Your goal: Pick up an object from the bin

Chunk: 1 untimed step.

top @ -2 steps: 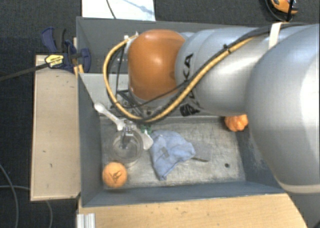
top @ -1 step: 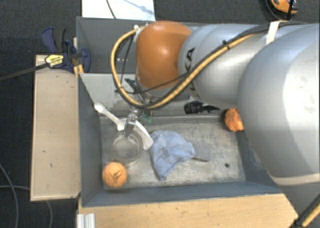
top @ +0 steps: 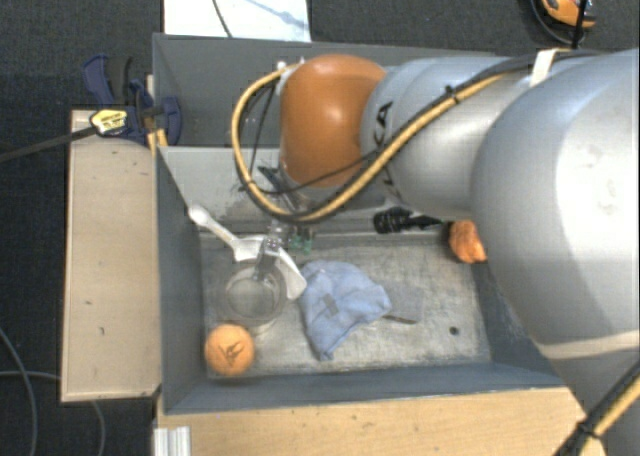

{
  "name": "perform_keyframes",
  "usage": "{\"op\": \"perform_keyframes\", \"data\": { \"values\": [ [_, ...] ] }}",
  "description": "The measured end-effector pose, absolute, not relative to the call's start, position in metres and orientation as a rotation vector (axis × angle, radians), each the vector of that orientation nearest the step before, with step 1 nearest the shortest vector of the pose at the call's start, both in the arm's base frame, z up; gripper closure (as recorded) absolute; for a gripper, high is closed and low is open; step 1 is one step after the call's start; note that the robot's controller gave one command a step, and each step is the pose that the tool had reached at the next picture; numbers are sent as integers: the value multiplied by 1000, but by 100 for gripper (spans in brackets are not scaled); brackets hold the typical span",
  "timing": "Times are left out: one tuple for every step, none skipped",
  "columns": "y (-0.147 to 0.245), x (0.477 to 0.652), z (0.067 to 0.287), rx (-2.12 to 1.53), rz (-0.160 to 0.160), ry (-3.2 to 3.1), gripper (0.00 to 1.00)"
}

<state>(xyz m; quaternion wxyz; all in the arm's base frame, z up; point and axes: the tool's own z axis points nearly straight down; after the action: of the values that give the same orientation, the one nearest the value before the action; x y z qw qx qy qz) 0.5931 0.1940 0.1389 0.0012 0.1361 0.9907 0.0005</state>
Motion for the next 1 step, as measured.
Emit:
{"op": "perform_keyframes", "data": {
  "values": [
    [206,590,84,746,4,3048,0]
  ]
}}
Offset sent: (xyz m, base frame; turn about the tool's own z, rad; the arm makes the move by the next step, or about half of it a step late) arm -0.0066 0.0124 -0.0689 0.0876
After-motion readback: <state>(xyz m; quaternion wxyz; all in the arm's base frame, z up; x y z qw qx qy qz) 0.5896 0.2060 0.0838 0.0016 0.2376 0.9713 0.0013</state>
